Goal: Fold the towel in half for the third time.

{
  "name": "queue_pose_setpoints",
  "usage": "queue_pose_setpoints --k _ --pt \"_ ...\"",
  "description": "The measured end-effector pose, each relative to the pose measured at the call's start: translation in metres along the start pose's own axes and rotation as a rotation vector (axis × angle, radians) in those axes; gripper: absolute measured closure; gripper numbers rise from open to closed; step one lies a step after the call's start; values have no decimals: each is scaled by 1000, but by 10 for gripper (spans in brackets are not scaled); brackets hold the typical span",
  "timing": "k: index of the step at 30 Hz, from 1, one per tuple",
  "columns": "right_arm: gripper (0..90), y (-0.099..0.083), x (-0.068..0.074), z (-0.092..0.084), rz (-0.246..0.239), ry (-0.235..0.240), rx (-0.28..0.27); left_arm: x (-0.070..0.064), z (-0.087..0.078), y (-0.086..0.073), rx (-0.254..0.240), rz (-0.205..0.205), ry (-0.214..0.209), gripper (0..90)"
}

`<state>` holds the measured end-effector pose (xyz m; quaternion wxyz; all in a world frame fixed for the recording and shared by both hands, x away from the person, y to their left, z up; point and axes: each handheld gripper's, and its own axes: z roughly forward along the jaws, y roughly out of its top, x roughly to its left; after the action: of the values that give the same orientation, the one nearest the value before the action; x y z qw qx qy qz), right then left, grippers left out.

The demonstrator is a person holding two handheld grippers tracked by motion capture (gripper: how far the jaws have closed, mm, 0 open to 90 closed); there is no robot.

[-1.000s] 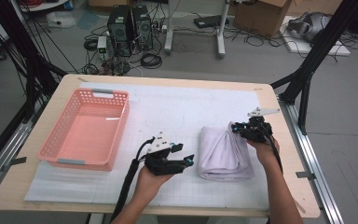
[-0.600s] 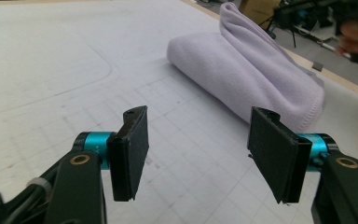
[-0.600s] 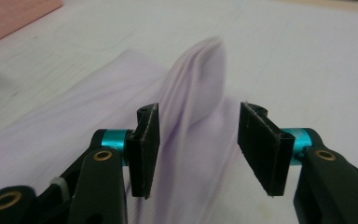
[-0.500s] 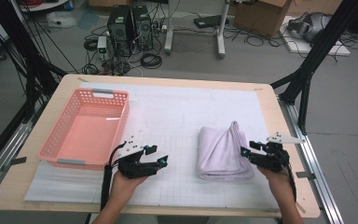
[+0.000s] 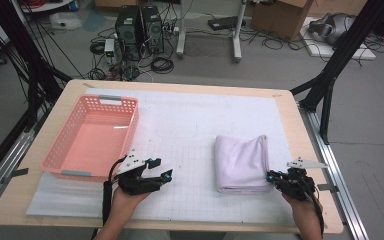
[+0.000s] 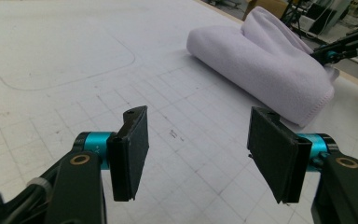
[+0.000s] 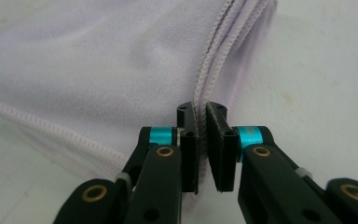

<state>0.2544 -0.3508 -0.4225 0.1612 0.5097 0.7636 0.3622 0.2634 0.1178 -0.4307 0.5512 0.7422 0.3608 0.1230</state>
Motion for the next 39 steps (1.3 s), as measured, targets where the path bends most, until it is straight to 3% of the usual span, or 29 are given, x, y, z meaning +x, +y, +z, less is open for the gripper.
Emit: queue_pose_setpoints --k 2,4,7,10,13,16,20,22,24,27,31,32,35,37,39 --pt "677 1 1 -6 4 -44 6 0 0 -1 0 -6 -1 388" --pt "585 5 3 -13 10 -71 -46 -1 0 -1 -2 -4 -1 388" --pt "578 15 8 -16 -21 -37 -140 -1 1 -1 -5 -6 -1 388" --pt "643 28 17 -3 -86 16 -173 0 1 -1 -3 -5 -2 388" --pt "678 34 19 23 -83 50 -133 0 0 -1 -5 -10 -3 387" --pt "708 25 14 37 -56 7 -57 -1 0 -1 -4 -11 -1 388" --pt "717 14 5 23 -14 -62 11 -1 -1 -1 -9 -11 -1 388" --pt "729 11 5 15 0 -73 35 -1 -2 -1 -7 -9 1 388" --pt "733 12 8 12 -9 -88 40 -1 -2 -1 -7 -7 3 388" --pt "668 22 14 9 -47 -94 -17 -1 -2 -1 -8 -9 1 387" --pt "659 35 12 25 -58 -41 -74 -2 0 -1 -7 -4 -5 388" --pt "659 36 9 30 -41 -35 -68 -2 0 -1 -7 -4 -6 388" --pt "660 30 4 40 -17 -91 28 -3 0 0 -7 2 -8 388" --pt "650 27 1 36 12 -89 20 -3 -1 0 -6 7 -6 387" --pt "646 29 1 31 8 -102 18 -3 -1 0 -5 6 -7 388"
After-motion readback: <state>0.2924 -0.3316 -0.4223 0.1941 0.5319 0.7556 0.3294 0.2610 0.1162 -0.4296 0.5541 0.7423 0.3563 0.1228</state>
